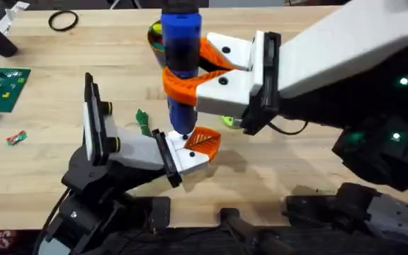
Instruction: Pick up the gripper from the table and insert it into the empty holder that is missing its gripper. Then pick up a screw, insert it into the mounting hole, and use the screwdriver to tighten it. Finally, clean up the table by picking up the vegetable and placing it into the bucket.
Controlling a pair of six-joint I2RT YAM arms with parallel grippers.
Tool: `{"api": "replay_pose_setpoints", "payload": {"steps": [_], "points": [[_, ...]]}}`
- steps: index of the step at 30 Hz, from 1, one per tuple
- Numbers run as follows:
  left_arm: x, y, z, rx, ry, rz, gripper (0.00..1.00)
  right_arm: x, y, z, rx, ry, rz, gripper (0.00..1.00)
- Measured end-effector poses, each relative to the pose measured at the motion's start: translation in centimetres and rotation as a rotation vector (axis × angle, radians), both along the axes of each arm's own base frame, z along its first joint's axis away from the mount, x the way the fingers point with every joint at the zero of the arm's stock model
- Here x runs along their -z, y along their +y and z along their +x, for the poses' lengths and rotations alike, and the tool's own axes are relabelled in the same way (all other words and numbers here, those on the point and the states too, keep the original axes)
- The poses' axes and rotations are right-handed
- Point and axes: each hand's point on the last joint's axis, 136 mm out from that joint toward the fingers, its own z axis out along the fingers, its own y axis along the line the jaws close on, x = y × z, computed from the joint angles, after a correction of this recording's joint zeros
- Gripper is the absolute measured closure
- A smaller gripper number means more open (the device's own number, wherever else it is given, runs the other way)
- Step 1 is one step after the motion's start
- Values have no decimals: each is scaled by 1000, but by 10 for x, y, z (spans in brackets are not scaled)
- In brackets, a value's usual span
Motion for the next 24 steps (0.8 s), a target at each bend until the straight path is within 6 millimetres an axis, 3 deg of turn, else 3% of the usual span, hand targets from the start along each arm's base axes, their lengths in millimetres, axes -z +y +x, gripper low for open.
{"api": "replay_pose_setpoints", "payload": {"steps": [24], "points": [[0, 0, 0, 0, 0, 0, 978, 0, 0, 0, -2, 9, 1, 950]]}}
